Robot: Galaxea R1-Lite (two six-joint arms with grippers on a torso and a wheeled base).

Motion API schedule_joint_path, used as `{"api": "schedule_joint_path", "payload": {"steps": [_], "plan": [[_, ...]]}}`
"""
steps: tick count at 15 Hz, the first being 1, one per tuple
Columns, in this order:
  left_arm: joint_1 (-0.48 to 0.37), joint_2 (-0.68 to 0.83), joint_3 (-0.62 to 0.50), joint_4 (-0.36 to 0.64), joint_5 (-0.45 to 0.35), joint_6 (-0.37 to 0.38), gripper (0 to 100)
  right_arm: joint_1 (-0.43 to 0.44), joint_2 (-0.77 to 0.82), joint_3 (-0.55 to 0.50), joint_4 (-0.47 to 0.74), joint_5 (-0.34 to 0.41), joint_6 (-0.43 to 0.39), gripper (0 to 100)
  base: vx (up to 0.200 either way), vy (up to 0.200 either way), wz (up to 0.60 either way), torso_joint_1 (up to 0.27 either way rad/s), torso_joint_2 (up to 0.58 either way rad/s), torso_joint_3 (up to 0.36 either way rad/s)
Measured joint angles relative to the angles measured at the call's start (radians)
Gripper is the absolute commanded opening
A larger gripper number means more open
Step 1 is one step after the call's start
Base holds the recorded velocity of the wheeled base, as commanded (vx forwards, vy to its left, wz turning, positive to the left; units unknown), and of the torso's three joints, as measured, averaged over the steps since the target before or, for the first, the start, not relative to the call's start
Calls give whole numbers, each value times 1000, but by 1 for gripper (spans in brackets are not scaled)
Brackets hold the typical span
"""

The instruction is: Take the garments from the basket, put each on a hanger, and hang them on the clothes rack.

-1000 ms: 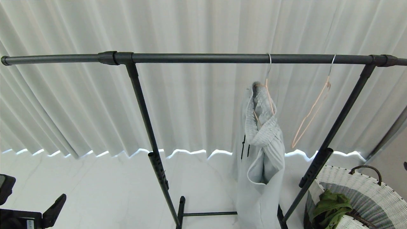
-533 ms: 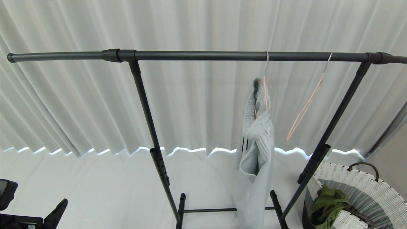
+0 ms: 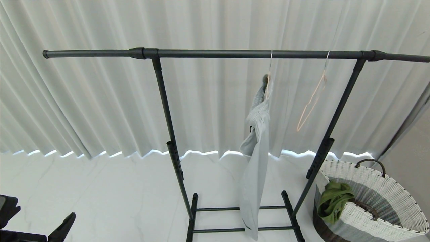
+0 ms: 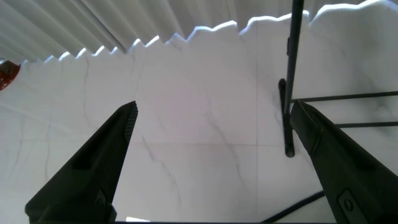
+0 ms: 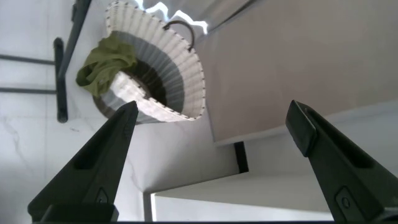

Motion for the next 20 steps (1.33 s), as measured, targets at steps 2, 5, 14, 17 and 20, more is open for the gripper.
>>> {"api": "schedule_joint_path", "payload": {"steps": [2,5,14,17,20], "plan": [[-3,-3,0,1,0,0,100,-6,2,0,1,-1,-10,100,0,0,0,0,0,0],[-4,-4,1,1,-2,0,100,-13,8,1,0,-1,-17,100,0,0,0,-124,300,163],[-90,-3,-12,0,-2,0,100,-16,17,17,0,0,-17,100,0,0,0,-207,490,277],[-104,2,-34,1,-2,0,100,-16,18,25,0,0,-16,100,0,0,0,-194,483,282],[-107,2,-41,0,-3,1,100,-16,19,27,0,1,-14,100,0,0,0,-173,461,287]]}}
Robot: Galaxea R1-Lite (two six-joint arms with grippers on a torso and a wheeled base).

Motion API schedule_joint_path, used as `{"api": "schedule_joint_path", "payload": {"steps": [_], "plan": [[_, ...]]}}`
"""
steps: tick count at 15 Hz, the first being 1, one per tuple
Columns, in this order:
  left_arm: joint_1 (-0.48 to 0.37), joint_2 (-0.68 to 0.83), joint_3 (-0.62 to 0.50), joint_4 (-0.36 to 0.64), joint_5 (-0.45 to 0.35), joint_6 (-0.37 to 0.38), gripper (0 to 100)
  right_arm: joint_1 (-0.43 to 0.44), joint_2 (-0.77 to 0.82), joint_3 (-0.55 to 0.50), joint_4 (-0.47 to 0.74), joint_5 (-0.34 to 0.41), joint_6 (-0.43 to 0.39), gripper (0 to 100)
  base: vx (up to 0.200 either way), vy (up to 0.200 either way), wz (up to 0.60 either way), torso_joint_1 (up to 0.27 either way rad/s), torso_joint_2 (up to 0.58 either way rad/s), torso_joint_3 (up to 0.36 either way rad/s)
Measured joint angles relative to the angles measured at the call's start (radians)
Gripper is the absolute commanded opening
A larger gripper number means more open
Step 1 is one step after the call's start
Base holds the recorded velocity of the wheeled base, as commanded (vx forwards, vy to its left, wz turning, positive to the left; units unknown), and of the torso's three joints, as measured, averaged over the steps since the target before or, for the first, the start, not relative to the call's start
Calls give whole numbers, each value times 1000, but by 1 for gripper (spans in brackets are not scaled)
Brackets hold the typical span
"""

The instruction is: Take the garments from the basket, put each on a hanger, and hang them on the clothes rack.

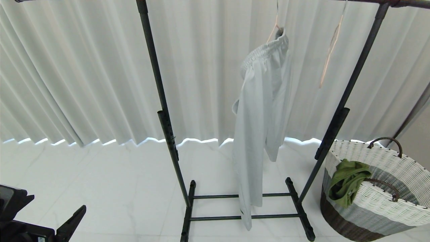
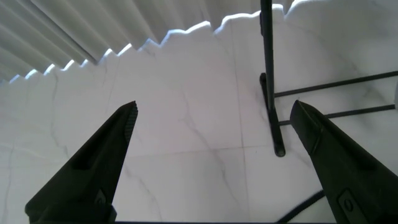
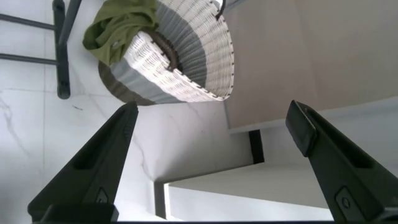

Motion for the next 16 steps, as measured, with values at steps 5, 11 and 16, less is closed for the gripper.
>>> {"api": "schedule_joint_path", "payload": {"steps": [5,11,16], "plan": [[-1,1,10,0,-6,8,100,-4,0,12,0,-2,-6,100,0,0,0,-44,129,80],[-14,-4,17,-1,-5,9,100,-4,-9,21,2,-9,-17,100,0,-200,0,-1,10,6],[-22,-4,18,0,-6,8,100,-4,-20,38,2,-9,-19,100,0,-200,0,0,4,2]]}}
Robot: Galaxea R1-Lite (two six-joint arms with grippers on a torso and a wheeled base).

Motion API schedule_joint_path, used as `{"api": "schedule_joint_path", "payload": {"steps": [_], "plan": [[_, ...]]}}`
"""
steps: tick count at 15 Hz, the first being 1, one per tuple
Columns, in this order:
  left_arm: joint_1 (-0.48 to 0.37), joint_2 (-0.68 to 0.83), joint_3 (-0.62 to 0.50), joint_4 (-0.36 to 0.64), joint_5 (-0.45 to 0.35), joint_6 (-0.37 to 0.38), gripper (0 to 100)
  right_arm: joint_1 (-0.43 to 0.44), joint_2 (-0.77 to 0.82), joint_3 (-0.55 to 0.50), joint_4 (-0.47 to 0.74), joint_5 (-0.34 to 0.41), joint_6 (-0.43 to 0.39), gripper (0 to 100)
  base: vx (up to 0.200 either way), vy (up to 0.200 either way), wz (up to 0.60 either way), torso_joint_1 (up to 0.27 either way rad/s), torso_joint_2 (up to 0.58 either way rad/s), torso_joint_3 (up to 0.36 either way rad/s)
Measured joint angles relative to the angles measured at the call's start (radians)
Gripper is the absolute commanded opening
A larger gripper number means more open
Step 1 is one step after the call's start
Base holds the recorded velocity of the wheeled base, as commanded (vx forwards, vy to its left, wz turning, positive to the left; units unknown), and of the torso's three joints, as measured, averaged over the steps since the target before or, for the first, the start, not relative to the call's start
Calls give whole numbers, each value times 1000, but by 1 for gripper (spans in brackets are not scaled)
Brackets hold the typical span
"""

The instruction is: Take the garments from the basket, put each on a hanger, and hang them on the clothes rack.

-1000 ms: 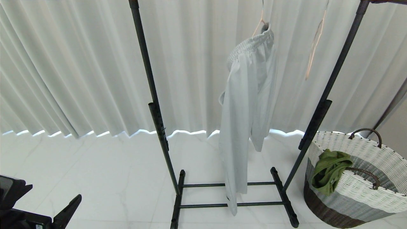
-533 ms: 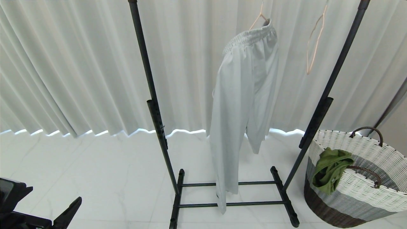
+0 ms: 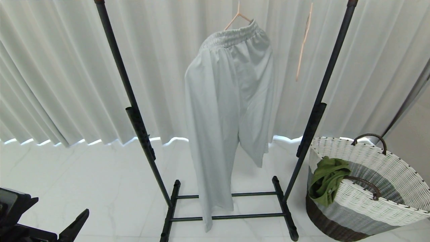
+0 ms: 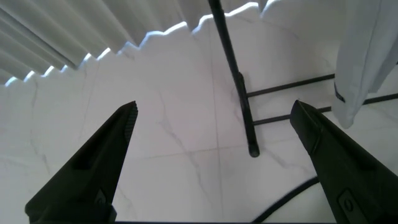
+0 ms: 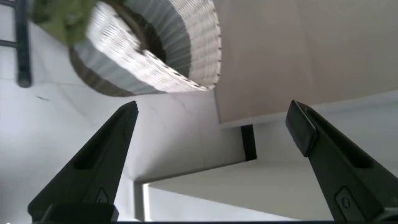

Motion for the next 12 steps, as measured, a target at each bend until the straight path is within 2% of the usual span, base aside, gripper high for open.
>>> {"api": "schedule_joint_path", "payload": {"steps": [4,7,12], "plan": [[0,2,0,0,0,0,100,-2,-1,10,0,0,0,100,0,-200,0,1,2,5],[-9,4,-10,0,-1,1,100,-3,-1,10,1,9,1,100,200,0,0,1,1,1],[-23,6,-19,0,-1,0,100,-3,3,21,-1,67,4,100,200,0,0,2,2,2]]}}
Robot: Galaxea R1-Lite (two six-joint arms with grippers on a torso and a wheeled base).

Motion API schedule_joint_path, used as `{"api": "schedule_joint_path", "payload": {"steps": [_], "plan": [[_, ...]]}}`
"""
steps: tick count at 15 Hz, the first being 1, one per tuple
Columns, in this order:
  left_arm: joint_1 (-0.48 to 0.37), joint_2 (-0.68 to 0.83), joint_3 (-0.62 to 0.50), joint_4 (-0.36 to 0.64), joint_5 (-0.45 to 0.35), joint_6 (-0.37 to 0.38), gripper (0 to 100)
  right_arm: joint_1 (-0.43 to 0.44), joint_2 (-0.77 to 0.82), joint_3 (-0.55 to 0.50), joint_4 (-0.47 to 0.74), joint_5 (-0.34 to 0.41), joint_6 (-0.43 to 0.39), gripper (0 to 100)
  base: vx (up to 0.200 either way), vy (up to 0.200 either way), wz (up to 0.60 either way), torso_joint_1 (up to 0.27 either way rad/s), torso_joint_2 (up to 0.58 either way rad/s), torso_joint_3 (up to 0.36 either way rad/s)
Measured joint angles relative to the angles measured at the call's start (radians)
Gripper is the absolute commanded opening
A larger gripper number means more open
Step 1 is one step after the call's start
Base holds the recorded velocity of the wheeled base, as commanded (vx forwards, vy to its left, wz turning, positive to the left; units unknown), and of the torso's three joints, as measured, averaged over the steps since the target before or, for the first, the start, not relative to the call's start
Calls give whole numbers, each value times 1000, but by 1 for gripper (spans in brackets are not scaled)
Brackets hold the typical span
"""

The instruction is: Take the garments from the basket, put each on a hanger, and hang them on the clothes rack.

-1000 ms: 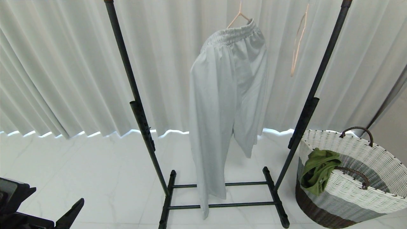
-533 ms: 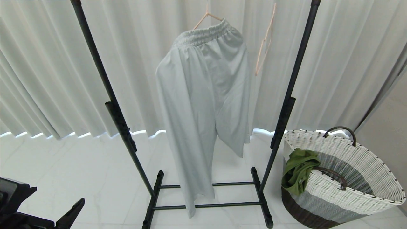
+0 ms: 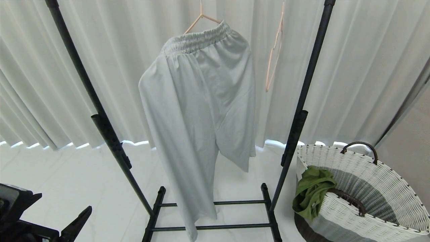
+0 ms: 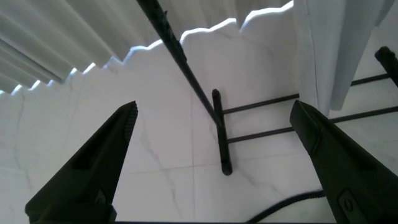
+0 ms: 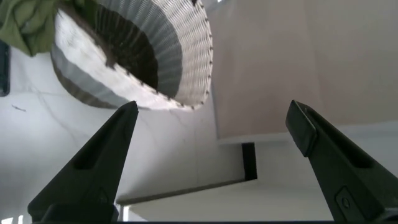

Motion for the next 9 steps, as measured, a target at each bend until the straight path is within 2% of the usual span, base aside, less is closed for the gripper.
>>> {"api": "schedule_joint_path", "payload": {"steps": [3,6,9], "plan": [[-9,5,-4,0,0,1,100,0,2,28,-2,5,1,100,200,0,0,2,-1,1],[-32,18,-21,0,0,1,100,0,14,44,-1,59,4,100,200,0,0,-2,-1,5],[-73,33,-29,0,0,0,100,2,68,54,-26,100,10,100,0,0,0,0,0,0]]}}
